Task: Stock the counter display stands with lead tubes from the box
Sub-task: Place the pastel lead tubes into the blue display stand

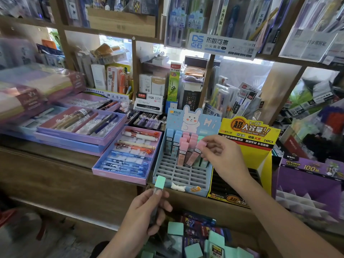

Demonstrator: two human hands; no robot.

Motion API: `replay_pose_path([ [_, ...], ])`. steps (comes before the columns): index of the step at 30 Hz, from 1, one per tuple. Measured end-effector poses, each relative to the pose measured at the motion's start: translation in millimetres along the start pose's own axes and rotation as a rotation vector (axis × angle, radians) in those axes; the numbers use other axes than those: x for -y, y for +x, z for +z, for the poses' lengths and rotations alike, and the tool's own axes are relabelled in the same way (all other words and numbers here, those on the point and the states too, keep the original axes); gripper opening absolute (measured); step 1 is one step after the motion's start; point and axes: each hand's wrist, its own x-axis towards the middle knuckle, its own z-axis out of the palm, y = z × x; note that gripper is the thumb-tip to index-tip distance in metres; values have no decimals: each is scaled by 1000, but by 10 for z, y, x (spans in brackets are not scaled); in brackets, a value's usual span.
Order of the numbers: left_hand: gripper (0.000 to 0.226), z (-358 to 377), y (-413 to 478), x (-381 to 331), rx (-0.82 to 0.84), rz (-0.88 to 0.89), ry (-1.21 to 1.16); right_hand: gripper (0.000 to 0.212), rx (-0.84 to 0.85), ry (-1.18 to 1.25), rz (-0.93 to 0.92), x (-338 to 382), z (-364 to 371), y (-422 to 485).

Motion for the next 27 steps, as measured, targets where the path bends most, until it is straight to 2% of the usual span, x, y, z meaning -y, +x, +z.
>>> replay_pose_path([
  [4, 35, 14, 5, -2, -9, -1, -16, 22, 52, -118, -67, -2, -18, 66],
  [19, 34, 6, 0, -20, 7, -12, -57, 13, 153, -355, -148, -20, 111, 111],
  [27, 35, 8, -1, -25, 19, 3, -64, 26, 129, -353, -127, 43, 23, -30],
])
